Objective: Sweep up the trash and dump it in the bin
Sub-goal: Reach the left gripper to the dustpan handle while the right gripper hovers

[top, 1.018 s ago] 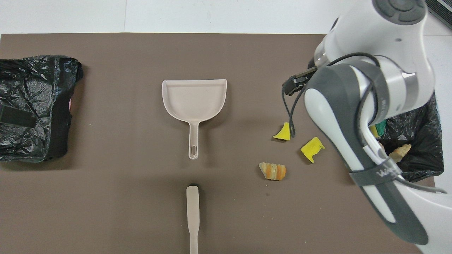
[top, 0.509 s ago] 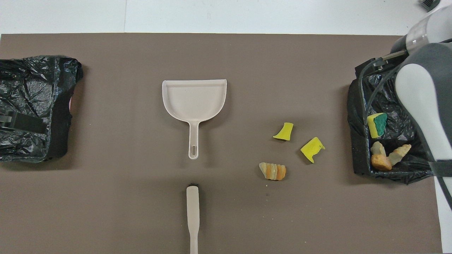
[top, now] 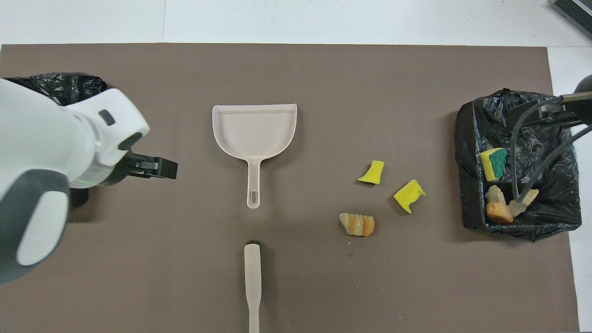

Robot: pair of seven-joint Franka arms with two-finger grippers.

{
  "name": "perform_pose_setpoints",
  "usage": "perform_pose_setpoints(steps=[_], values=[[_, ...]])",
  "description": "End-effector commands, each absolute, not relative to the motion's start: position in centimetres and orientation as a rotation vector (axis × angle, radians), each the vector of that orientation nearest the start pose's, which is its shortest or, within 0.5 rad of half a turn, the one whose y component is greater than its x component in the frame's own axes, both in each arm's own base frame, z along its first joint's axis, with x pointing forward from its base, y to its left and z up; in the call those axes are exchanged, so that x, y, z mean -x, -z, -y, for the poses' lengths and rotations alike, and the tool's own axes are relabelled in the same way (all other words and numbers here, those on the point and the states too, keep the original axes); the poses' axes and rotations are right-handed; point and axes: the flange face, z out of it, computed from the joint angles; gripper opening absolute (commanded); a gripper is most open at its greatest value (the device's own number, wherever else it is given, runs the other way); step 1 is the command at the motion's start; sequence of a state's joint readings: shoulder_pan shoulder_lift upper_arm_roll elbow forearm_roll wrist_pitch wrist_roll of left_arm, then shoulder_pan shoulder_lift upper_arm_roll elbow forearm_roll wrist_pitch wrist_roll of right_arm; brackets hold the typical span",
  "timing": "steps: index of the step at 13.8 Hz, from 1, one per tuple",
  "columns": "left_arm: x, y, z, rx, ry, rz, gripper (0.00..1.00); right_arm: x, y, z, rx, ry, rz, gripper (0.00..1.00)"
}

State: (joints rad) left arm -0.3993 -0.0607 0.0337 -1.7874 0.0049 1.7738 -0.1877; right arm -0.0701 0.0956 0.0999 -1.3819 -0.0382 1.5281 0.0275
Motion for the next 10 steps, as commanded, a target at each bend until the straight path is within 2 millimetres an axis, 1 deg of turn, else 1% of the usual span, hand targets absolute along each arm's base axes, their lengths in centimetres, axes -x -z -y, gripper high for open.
perform_pose_setpoints(steps=[1,2,4,5,6,8,9,10], values=[[-50.2,-53.8,22.5,3.157,0.140,-0.269,1.00,-55.3,-63.8,0.0,3.107,0.011,-0.106,1.00],[-50.3,-51.9,24.5,3.158,0.137,-0.267,1.00,-55.3,-63.8,-0.1,3.101,0.003,-0.105,1.00],[-51.2,-46.3,28.9,3.165,0.128,-0.174,1.00,-55.4,-63.9,0.1,3.105,0.013,-0.098,1.00],[-51.7,-43.9,31.0,3.179,0.162,-0.123,1.00,-55.4,-63.9,0.1,3.105,0.013,-0.098,1.00],[-52.1,-42.1,32.0,3.189,0.186,-0.070,1.00,-55.4,-63.9,0.1,3.105,0.013,-0.098,1.00],[-52.3,-40.6,32.7,3.190,0.188,-0.073,1.00,-55.5,-63.9,0.1,3.107,0.016,-0.099,1.00],[-52.4,-40.0,32.8,3.187,0.182,-0.080,1.00,-55.5,-64.0,0.0,3.107,0.018,-0.096,1.00],[-52.3,-39.9,32.7,3.184,0.176,-0.090,1.00,-55.5,-64.0,0.0,3.107,0.018,-0.096,1.00]])
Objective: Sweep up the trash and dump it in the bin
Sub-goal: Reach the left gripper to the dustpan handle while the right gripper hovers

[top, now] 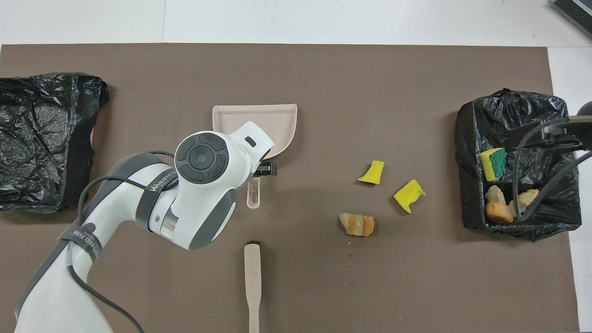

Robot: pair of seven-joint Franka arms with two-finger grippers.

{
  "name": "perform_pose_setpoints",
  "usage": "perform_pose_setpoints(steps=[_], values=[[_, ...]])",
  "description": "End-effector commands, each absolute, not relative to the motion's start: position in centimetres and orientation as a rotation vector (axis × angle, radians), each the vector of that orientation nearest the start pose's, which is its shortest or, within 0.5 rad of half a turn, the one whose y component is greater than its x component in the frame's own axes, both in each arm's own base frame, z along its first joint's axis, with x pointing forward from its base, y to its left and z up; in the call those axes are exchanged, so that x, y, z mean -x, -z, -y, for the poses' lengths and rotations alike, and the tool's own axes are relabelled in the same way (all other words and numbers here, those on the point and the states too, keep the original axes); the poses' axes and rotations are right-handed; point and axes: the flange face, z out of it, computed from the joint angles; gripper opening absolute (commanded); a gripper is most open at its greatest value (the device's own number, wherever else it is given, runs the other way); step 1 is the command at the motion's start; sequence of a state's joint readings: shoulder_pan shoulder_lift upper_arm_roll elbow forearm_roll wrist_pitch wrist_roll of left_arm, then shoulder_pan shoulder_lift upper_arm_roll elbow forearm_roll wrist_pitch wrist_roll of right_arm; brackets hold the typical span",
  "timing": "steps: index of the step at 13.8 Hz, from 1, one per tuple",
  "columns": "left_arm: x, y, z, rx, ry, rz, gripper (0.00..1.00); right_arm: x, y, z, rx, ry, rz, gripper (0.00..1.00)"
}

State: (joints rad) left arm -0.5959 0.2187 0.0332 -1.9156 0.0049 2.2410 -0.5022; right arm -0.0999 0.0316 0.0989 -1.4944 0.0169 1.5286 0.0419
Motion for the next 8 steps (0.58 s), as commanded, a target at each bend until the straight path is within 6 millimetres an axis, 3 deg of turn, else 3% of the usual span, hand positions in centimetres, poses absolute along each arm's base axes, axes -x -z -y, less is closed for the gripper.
perform_pose_setpoints(steps=[1,5,8], values=[[-52.2,-39.8,32.7,3.182,0.169,-0.095,1.00,-55.5,-63.9,0.0,3.105,0.015,-0.096,1.00],[-51.7,-39.0,32.5,3.167,0.145,-0.191,1.00,-55.5,-63.9,0.0,3.105,0.018,-0.094,1.00],[-49.9,-37.4,33.0,3.148,0.093,-0.253,0.95,-55.5,-63.9,0.2,3.105,0.018,-0.098,1.00]])
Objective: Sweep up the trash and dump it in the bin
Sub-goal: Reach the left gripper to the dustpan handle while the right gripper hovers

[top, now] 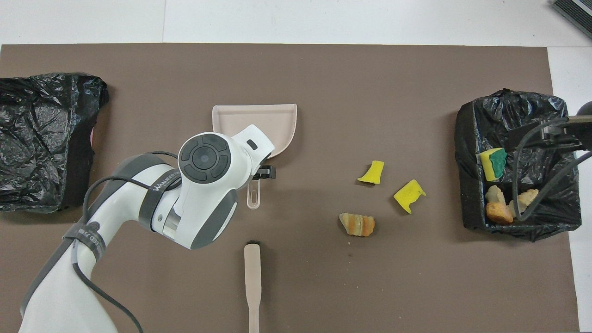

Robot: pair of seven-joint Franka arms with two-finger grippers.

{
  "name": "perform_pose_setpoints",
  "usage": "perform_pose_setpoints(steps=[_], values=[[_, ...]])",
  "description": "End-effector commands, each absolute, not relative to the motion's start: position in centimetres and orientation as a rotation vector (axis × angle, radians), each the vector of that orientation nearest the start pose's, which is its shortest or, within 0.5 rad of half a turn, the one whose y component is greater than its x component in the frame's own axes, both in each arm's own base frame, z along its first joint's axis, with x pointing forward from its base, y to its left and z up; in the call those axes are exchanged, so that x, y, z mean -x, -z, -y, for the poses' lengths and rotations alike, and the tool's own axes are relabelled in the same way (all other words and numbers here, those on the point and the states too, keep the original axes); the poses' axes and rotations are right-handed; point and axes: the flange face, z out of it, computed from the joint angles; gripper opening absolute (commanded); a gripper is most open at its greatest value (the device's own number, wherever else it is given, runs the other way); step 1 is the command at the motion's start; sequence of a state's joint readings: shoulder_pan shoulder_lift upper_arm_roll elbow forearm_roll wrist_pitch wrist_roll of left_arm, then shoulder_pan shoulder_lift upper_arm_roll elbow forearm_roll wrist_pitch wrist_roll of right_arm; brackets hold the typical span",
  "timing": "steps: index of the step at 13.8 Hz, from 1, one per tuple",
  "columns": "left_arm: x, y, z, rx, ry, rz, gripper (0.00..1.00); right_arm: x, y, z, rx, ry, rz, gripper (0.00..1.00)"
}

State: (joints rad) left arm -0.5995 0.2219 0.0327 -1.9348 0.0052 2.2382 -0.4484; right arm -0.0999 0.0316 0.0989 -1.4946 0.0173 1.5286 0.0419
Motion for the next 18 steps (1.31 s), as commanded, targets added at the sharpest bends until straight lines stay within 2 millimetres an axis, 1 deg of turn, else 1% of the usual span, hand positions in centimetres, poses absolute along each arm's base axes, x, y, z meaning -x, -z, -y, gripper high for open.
perform_pose_setpoints(steps=[1,2,4,7,8,9,10,12,13,14,16,17,18], values=[[-49.6,-37.3,33.2,3.145,0.081,-0.260,0.82,-55.5,-63.9,0.1,3.105,0.015,-0.096,1.00],[-49.0,-37.4,33.9,3.142,0.074,-0.283,0.81,-55.5,-63.9,0.1,3.105,0.015,-0.096,1.00],[-48.5,-37.1,33.6,3.137,0.059,-0.288,0.83,-55.5,-63.9,0.1,3.105,0.015,-0.096,1.00],[-47.9,-37.1,33.6,3.133,0.046,-0.294,0.84,-55.5,-63.9,0.1,3.105,0.015,-0.098,1.00],[-47.5,-36.8,33.5,3.127,0.031,-0.301,0.84,-55.5,-63.9,0.0,3.107,0.015,-0.096,1.00],[-47.5,-36.8,33.4,3.127,0.031,-0.299,0.83,-55.5,-63.9,0.1,3.113,0.016,-0.097,1.00],[-47.5,-36.8,33.4,3.127,0.031,-0.299,0.79,-55.3,-63.9,0.0,3.116,0.004,-0.102,1.00],[-47.5,-36.8,33.4,3.127,0.029,-0.296,0.43,-54.2,-63.3,-1.2,3.129,-0.020,-0.074,1.00],[-47.5,-36.7,33.4,3.127,0.029,-0.296,0.29,-53.4,-62.6,-1.9,3.131,-0.035,-0.056,1.00],[-47.6,-36.8,33.4,3.127,0.031,-0.296,0.16,-53.0,-61.8,-3.2,3.131,-0.061,-0.025,1.00],[-47.7,-36.9,33.3,3.127,0.033,-0.301,0.06,-52.5,-59.9,-5.3,3.118,-0.127,0.048,1.00],[-47.8,-37.0,33.3,3.126,0.035,-0.320,0.03,-51.9,-59.0,-6.6,3.117,-0.157,0.099,1.00],[-48.1,-37.1,33.2,3.119,0.036,-0.370,0.01,-51.5,-57.8,-7.7,3.112,-0.200,0.141,1.00]])
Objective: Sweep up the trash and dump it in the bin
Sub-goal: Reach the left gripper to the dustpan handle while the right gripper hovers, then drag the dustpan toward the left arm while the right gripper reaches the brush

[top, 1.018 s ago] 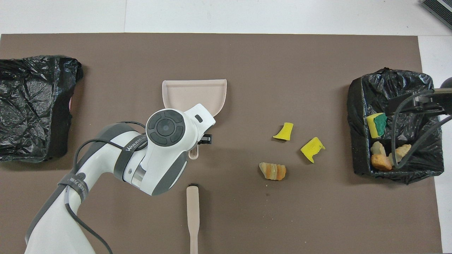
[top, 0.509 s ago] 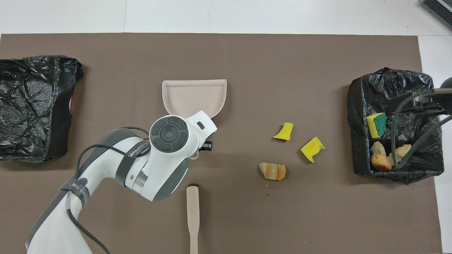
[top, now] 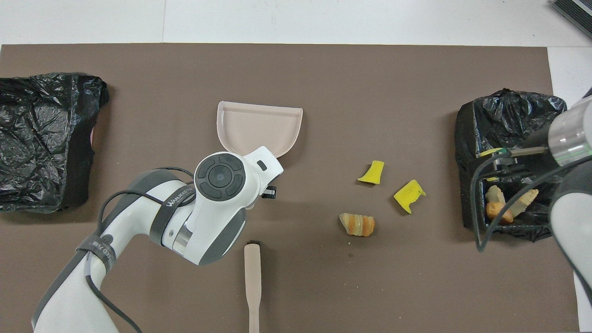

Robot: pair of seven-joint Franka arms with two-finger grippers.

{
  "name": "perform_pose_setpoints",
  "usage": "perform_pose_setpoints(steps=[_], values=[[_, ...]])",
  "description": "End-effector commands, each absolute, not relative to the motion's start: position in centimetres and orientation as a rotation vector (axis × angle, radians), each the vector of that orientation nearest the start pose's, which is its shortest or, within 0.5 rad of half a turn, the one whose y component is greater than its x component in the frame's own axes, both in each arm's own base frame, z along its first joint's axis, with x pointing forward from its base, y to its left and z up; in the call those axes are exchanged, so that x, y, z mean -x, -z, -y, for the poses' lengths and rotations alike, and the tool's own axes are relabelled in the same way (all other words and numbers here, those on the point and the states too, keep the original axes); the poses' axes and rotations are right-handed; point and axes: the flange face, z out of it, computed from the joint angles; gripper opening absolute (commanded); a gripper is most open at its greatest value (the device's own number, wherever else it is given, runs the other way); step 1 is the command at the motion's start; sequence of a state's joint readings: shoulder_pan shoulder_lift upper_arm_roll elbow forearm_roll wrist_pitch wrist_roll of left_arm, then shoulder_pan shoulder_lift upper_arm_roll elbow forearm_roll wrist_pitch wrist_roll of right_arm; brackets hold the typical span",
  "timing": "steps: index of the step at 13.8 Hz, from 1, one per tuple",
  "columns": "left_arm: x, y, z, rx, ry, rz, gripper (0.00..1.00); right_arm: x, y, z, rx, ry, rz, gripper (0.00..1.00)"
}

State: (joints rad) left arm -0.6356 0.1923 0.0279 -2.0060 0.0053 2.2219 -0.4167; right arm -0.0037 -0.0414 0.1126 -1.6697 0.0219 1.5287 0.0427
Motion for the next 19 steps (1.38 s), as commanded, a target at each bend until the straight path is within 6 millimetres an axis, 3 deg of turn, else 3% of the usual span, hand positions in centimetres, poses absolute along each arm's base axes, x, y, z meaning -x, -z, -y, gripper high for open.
perform_pose_setpoints(steps=[1,3,5,9,11,14,19], values=[[-48.3,-37.3,32.7,3.096,0.027,-0.488,0.00,-50.8,-56.5,-8.8,3.079,-0.250,0.180,1.00],[-49.6,-37.9,31.4,3.014,0.031,-0.841,0.00,-50.2,-54.6,-9.6,3.003,-0.271,0.277,1.00],[-51.5,-39.4,29.2,2.982,0.020,-0.916,0.00,-49.8,-52.9,-11.0,2.942,-0.306,0.347,1.00],[-54.7,-42.7,25.1,2.825,0.032,-1.288,0.00,-47.7,-49.9,-18.2,2.918,-0.286,0.422,1.00],[-55.3,-42.8,24.0,2.726,0.033,-1.384,0.00,-46.1,-48.7,-22.7,2.945,-0.269,0.362,1.00],[-55.9,-42.6,22.2,2.525,0.001,-1.678,0.00,-43.9,-47.0,-27.2,2.973,-0.239,0.241,1.00],[-56.5,-42.1,19.1,2.268,-0.052,-2.017,0.00,-40.3,-46.4,-33.7,2.991,-0.182,0.050,1.00]])
